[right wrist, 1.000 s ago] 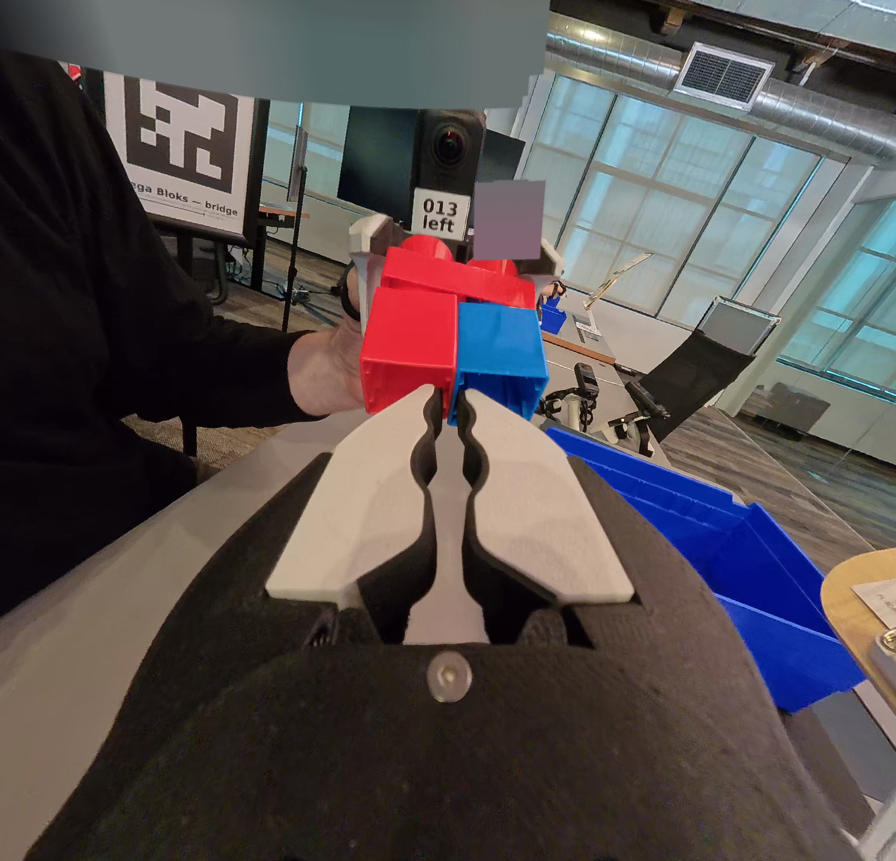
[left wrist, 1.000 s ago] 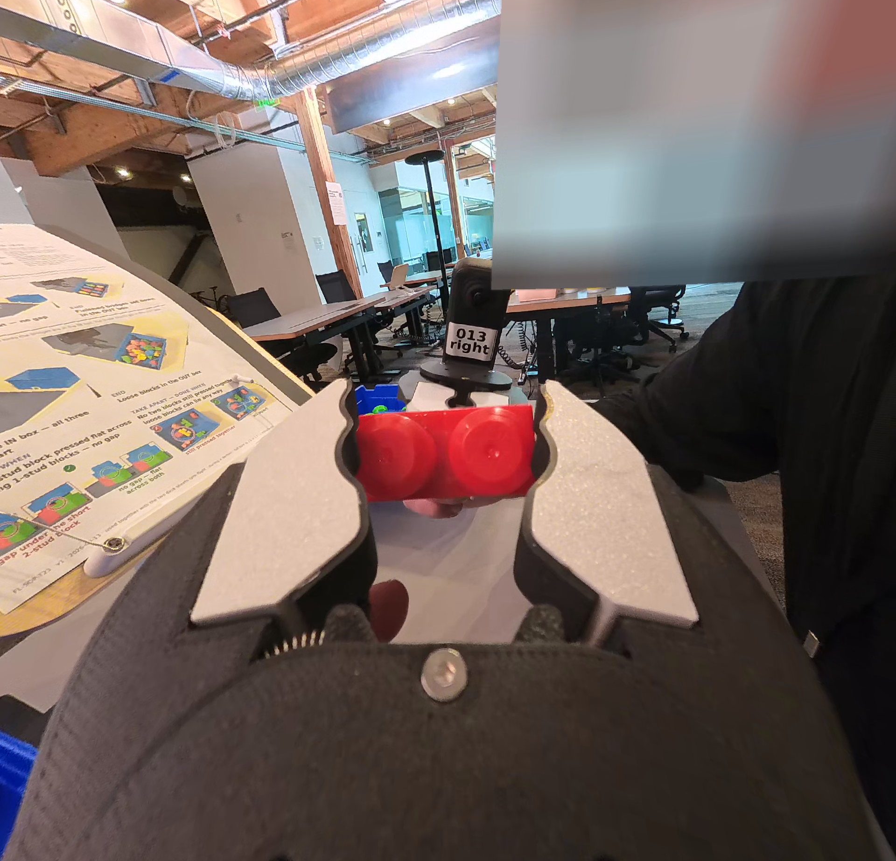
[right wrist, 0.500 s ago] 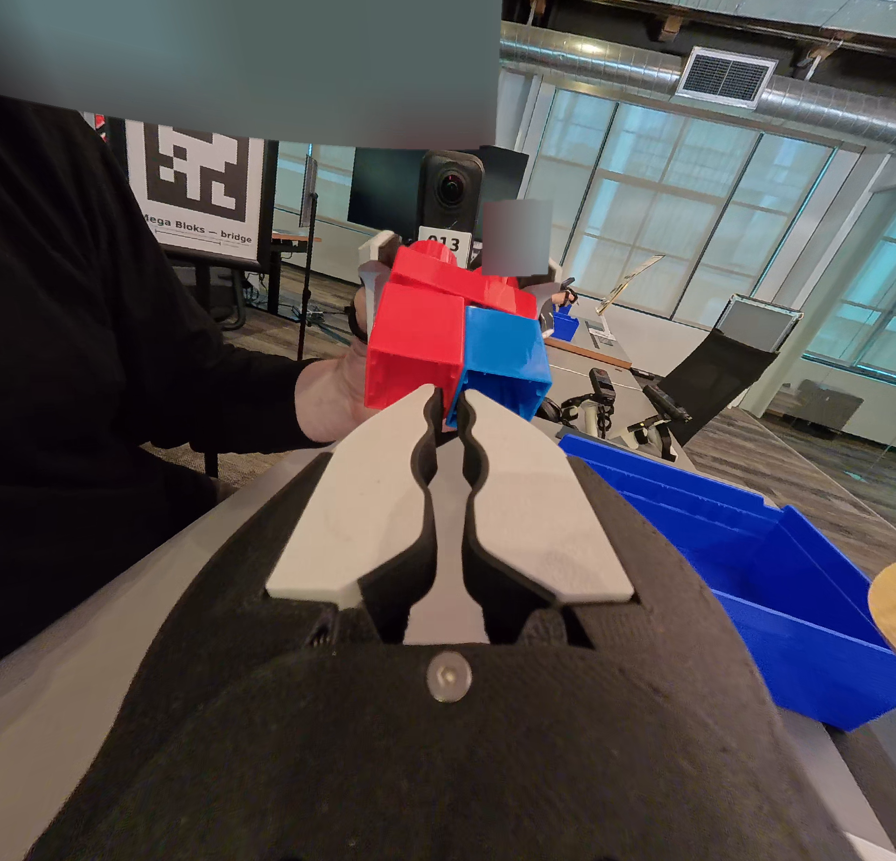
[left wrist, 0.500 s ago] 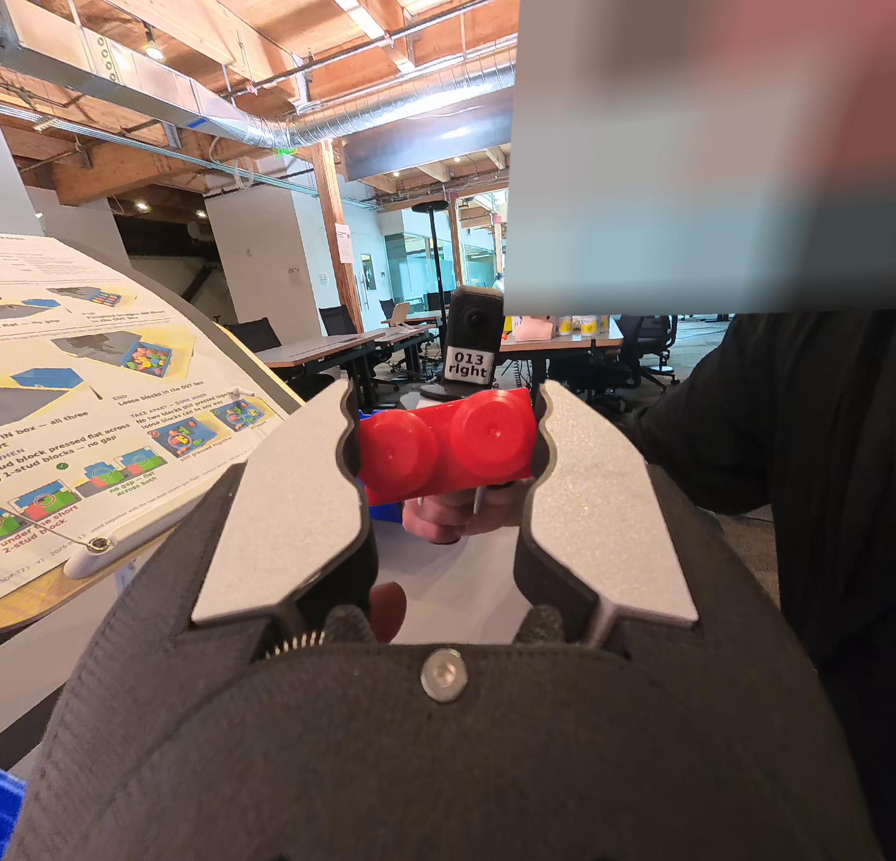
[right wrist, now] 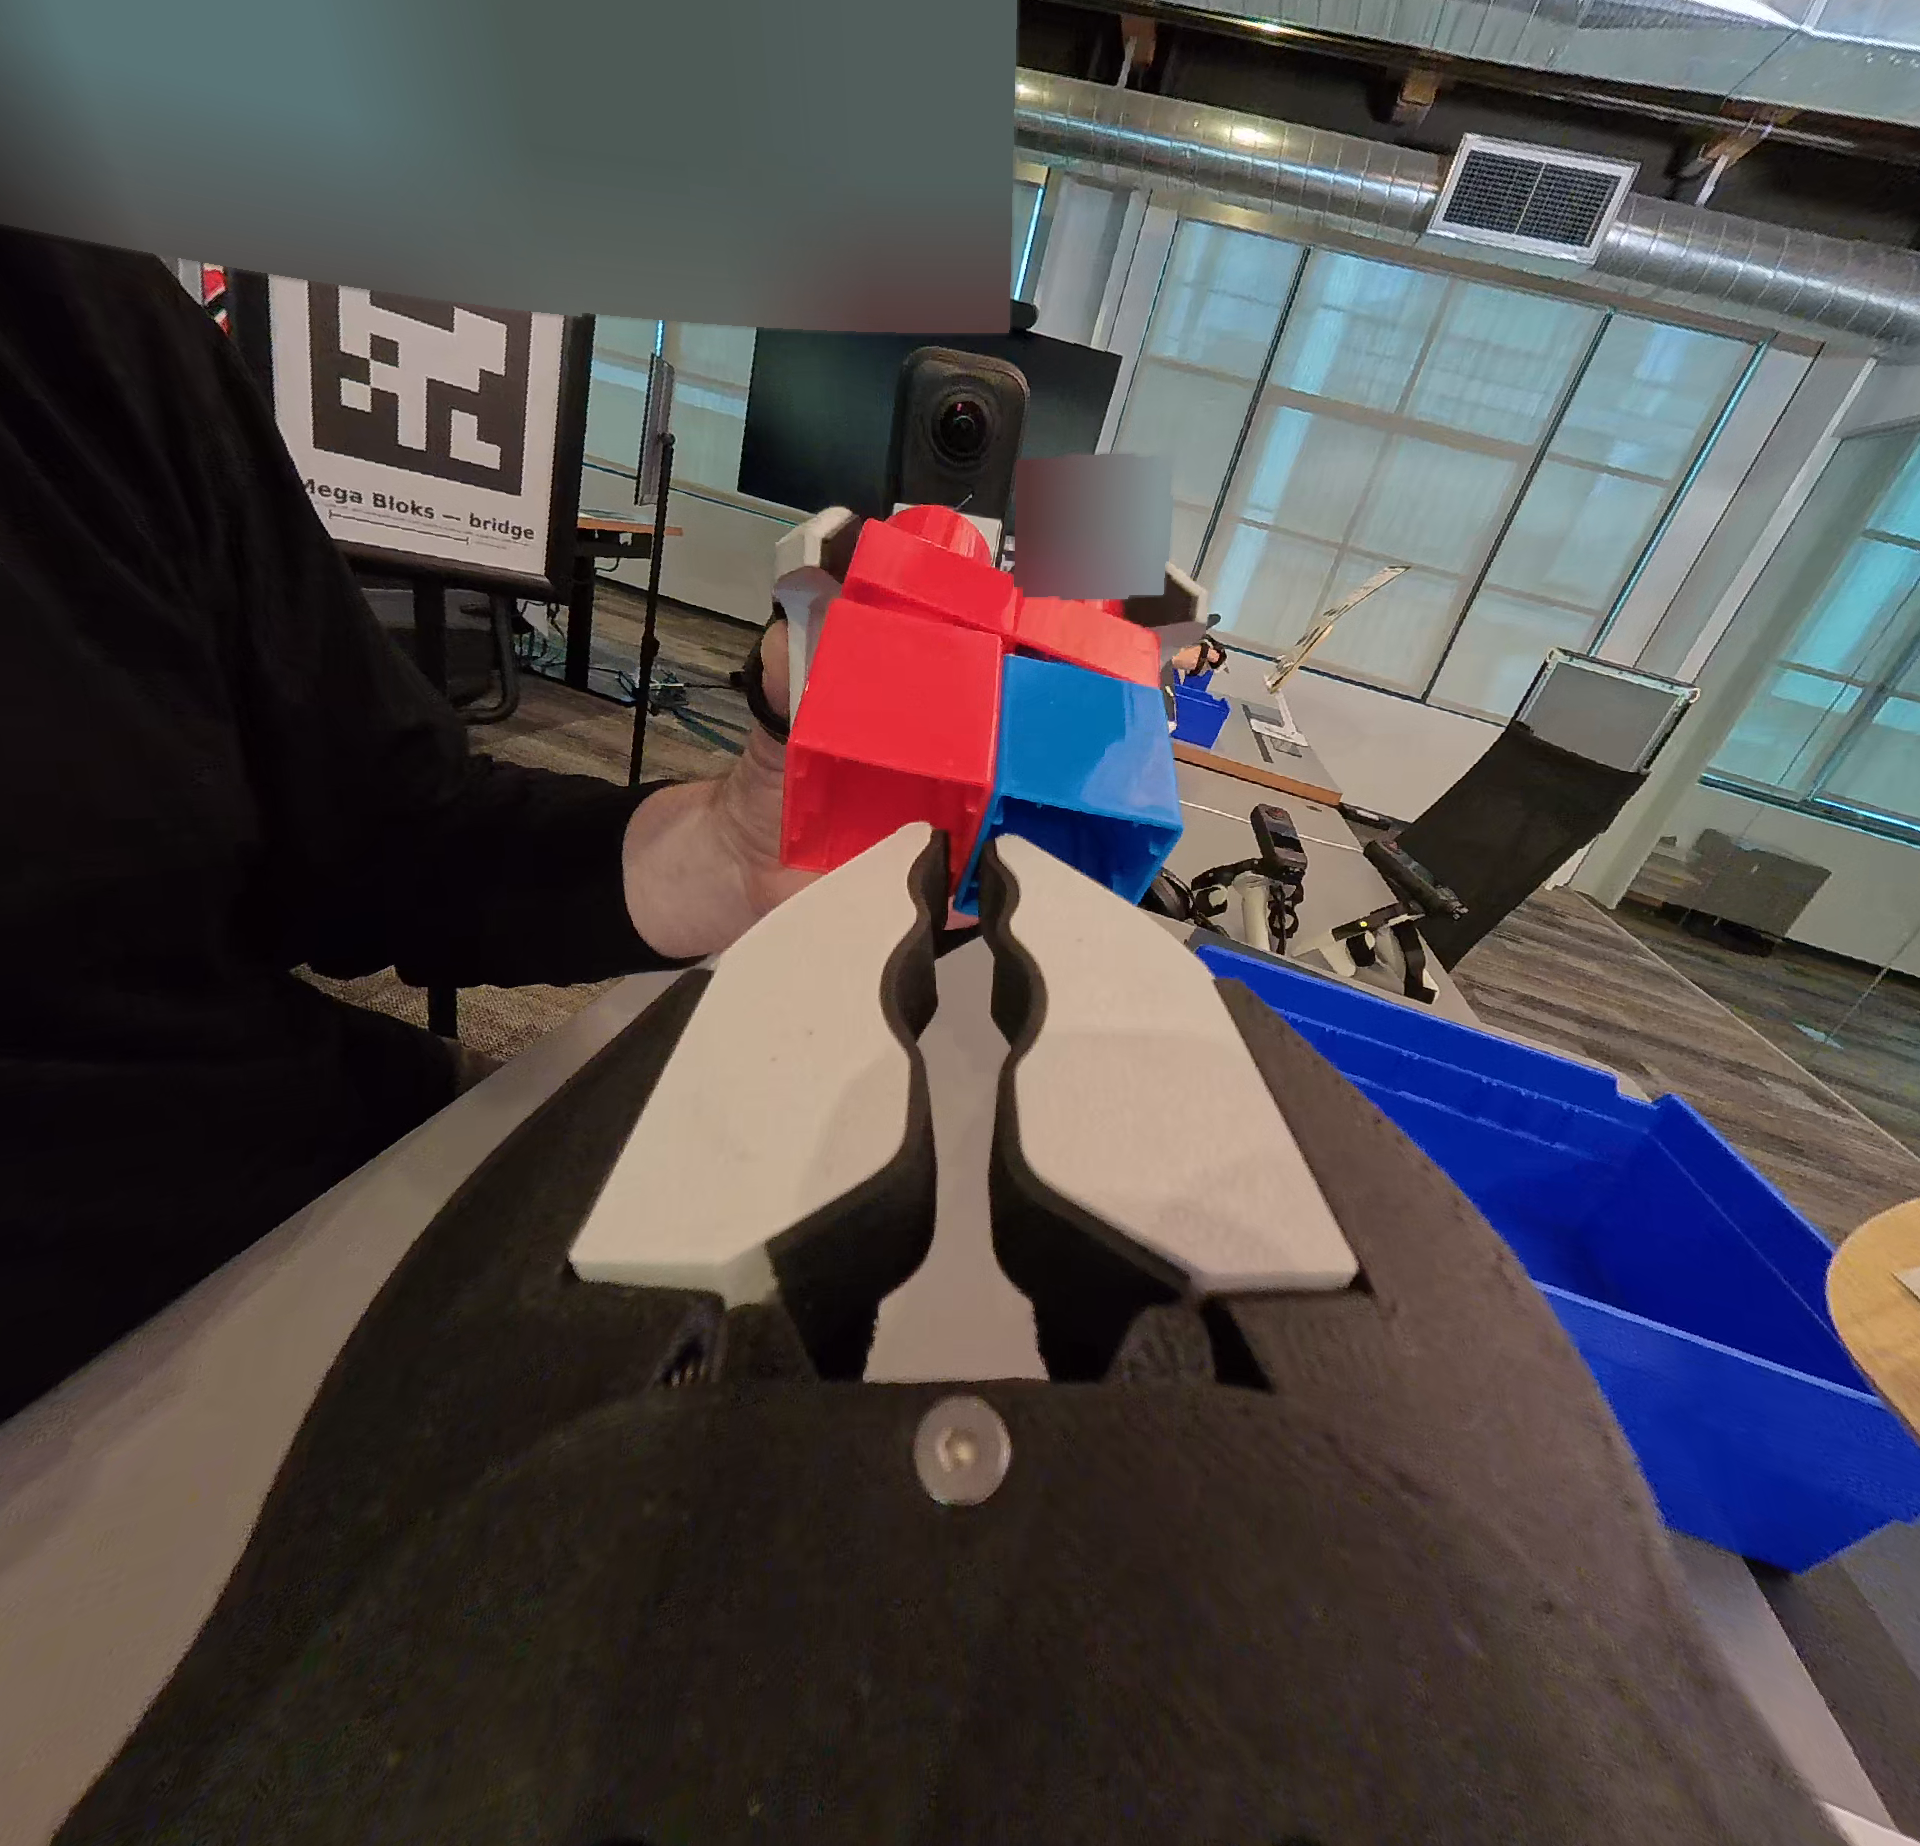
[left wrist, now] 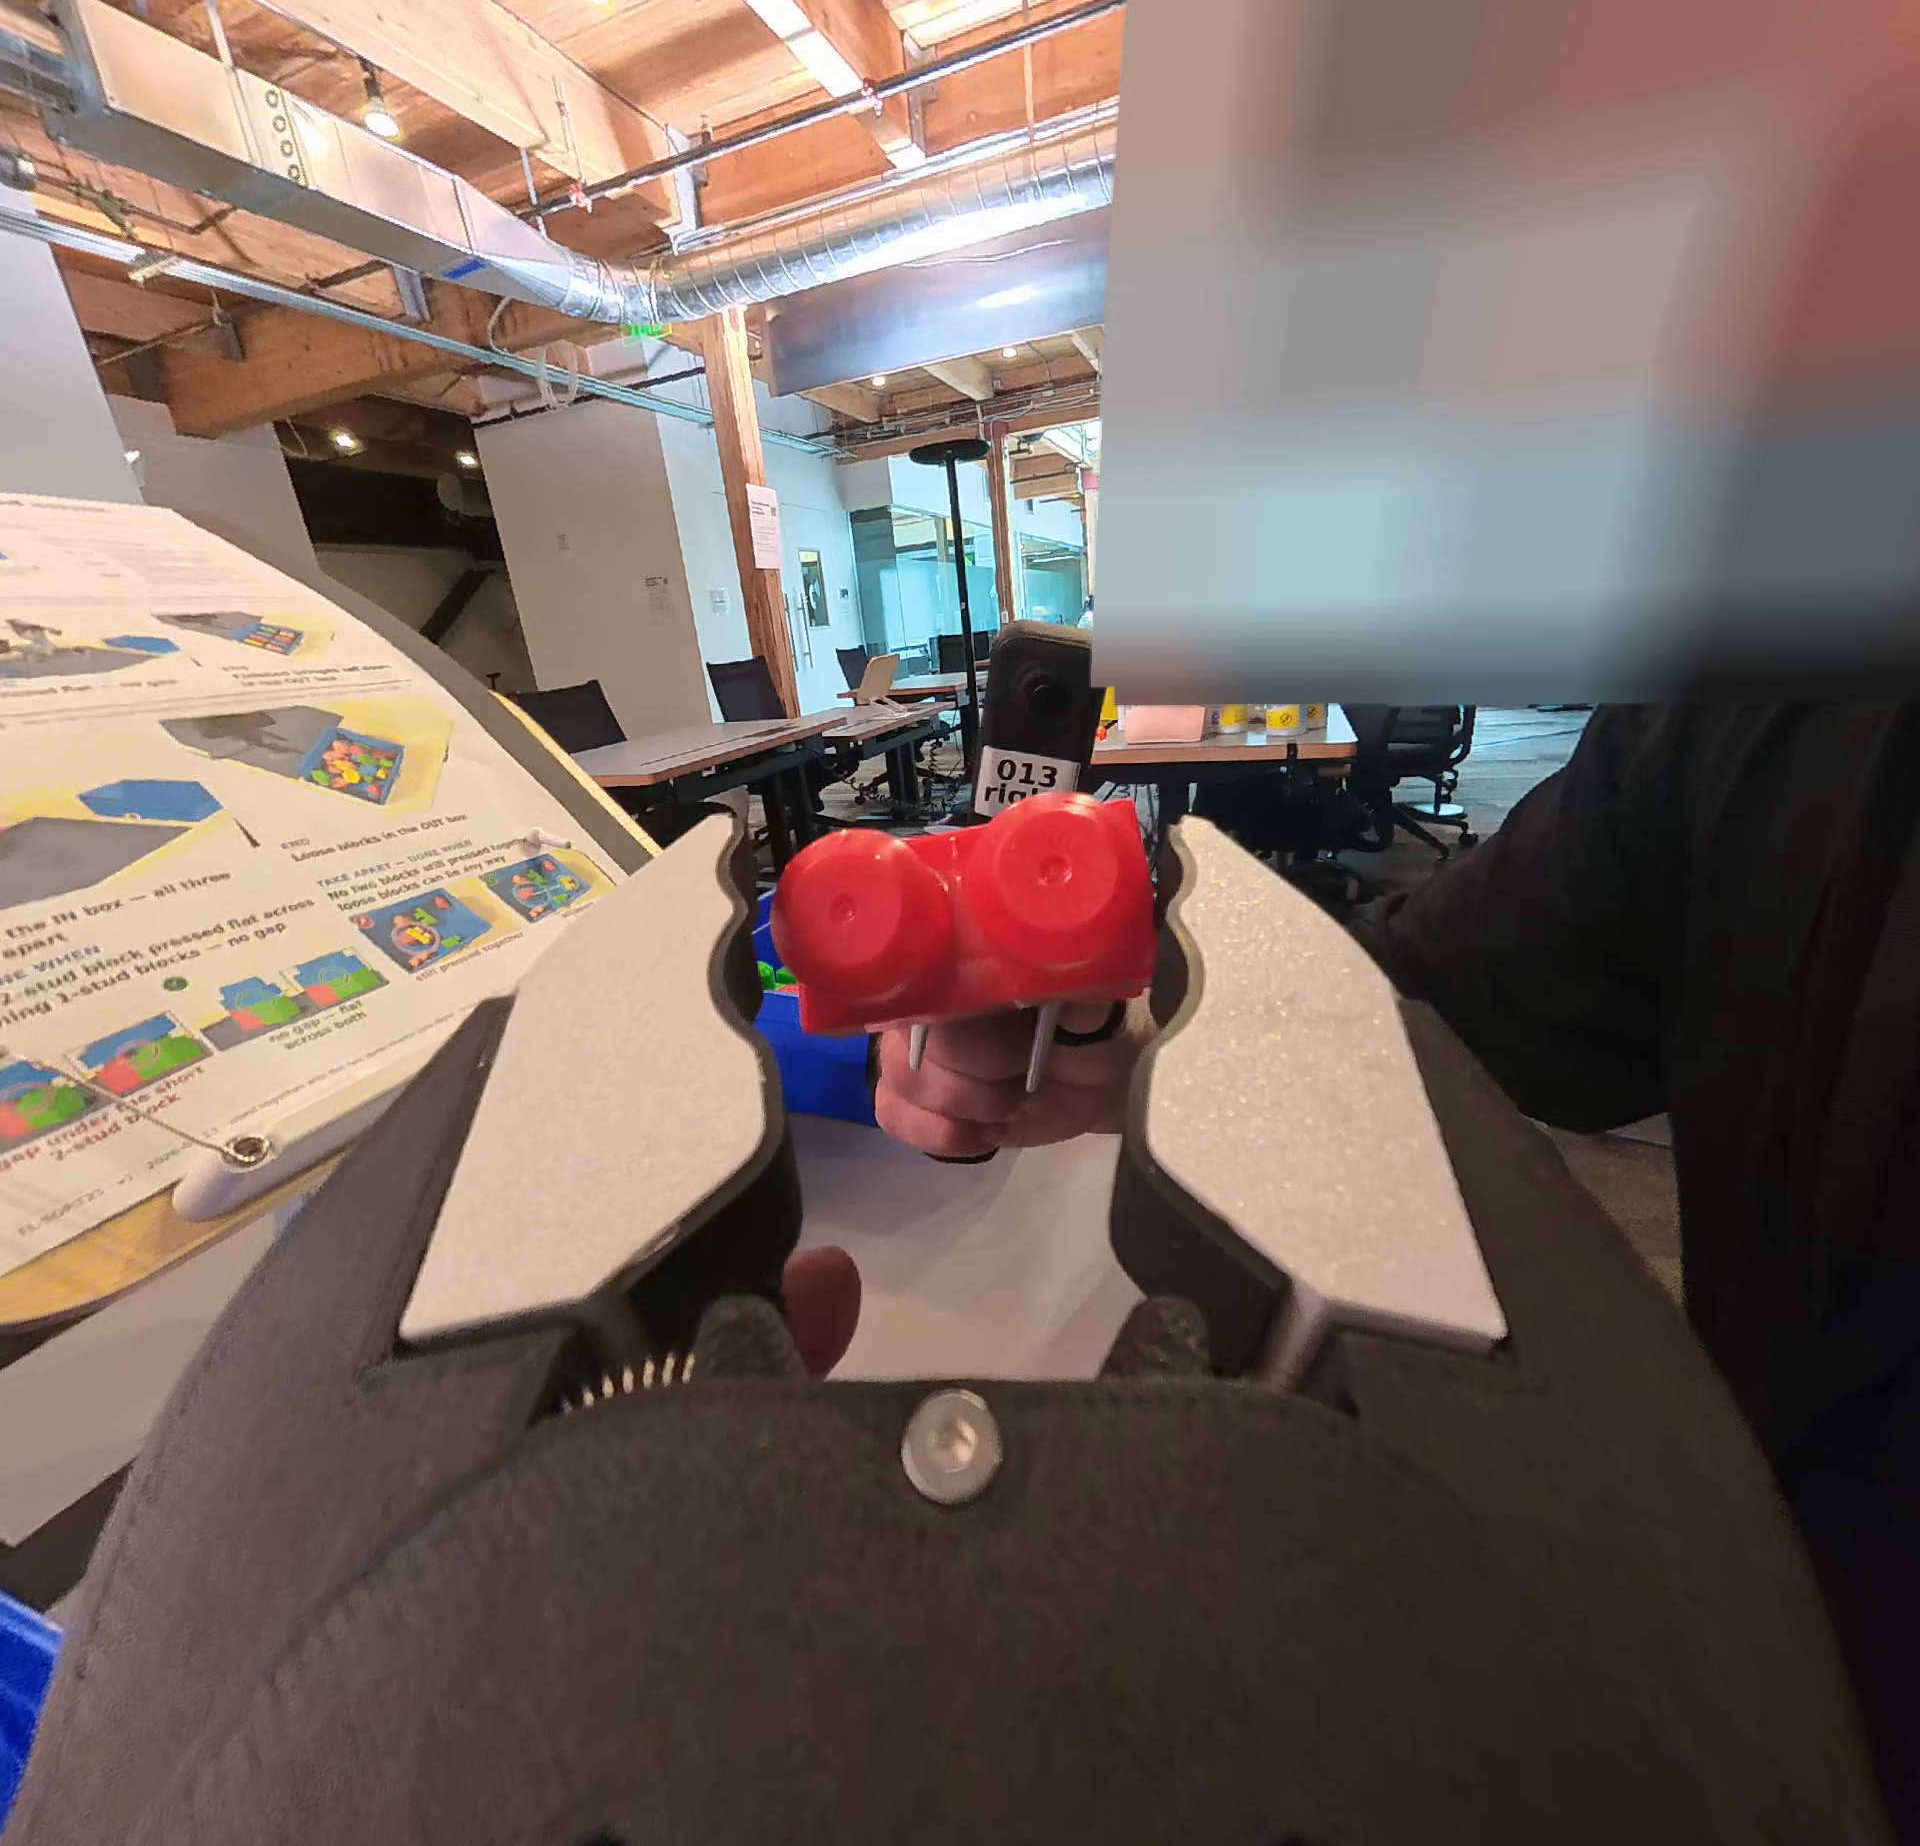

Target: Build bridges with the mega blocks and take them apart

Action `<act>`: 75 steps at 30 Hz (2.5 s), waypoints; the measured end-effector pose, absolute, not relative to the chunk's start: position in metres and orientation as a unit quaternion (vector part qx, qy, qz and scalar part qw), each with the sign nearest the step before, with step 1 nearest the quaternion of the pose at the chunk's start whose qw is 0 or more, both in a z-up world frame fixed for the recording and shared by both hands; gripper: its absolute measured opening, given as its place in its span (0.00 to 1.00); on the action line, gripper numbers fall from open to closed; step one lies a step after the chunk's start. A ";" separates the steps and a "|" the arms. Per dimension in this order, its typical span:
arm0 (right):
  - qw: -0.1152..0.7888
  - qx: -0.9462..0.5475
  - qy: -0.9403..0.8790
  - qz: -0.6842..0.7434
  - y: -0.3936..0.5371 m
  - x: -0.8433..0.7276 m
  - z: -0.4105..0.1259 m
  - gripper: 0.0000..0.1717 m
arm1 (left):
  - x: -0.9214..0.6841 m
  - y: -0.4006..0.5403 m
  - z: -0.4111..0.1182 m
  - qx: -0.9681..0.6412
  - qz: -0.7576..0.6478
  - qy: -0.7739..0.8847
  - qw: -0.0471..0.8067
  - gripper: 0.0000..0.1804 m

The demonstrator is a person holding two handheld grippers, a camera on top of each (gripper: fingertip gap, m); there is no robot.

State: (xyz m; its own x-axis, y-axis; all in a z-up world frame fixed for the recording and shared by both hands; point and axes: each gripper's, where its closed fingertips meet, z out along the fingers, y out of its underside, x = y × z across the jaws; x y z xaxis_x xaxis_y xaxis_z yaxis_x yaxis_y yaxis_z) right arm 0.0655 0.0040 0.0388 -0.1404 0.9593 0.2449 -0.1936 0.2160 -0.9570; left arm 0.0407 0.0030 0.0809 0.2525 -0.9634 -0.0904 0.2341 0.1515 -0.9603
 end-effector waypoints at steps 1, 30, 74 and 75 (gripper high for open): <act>0.556 -0.350 -0.550 0.516 0.004 0.066 0.038 0.03 | 0.040 0.004 0.080 -0.461 -0.466 0.397 0.642 0.41; 0.540 -0.362 -0.557 0.517 0.005 0.063 0.032 0.03 | 0.048 0.001 0.064 -0.450 -0.459 0.391 0.658 0.39; 0.551 -0.404 -0.566 0.461 0.020 0.064 0.039 0.06 | 0.012 0.016 0.072 -0.382 -0.686 0.217 0.580 0.38; 0.570 -0.403 -0.570 0.433 0.022 0.065 0.041 0.08 | 0.013 0.017 0.070 -0.380 -0.700 0.208 0.568 0.38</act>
